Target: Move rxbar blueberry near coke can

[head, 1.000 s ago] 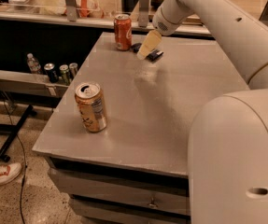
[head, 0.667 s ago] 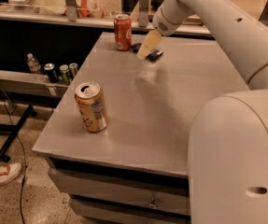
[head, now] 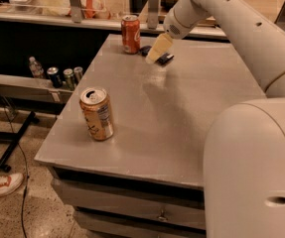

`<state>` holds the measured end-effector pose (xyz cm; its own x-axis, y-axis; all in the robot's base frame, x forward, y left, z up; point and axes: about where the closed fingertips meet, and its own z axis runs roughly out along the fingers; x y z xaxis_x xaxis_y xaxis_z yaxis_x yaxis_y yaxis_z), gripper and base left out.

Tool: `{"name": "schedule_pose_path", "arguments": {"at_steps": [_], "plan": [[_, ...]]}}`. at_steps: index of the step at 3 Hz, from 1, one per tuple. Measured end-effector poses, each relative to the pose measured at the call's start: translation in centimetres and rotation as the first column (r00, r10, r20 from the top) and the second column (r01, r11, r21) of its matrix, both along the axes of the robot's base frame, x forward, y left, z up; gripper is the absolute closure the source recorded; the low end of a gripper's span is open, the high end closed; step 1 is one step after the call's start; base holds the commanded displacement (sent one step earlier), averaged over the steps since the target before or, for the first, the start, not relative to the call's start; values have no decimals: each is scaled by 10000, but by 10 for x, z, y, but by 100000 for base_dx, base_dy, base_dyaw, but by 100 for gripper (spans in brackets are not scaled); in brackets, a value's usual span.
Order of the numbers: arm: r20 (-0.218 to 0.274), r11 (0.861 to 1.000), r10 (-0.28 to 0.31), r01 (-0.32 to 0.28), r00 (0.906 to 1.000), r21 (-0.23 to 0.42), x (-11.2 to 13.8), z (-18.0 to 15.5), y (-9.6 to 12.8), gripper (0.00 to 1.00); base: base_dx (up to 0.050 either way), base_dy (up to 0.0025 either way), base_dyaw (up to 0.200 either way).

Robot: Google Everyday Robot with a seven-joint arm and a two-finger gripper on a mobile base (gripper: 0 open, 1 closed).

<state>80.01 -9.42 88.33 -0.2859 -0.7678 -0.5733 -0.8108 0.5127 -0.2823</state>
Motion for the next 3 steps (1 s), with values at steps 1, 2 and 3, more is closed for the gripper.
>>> {"name": "schedule_pose_path", "arguments": {"at_steps": [1, 2, 3], "plan": [[-28, 9996, 197, -196, 9998, 180, 0, -1, 2, 0, 0, 0, 0], [-36, 9988, 362, -360, 9993, 328, -2, -1, 2, 0, 0, 0, 0], [-175, 9974, 559, -551, 9983, 464, -9, -3, -1, 0, 0, 0, 0]]}}
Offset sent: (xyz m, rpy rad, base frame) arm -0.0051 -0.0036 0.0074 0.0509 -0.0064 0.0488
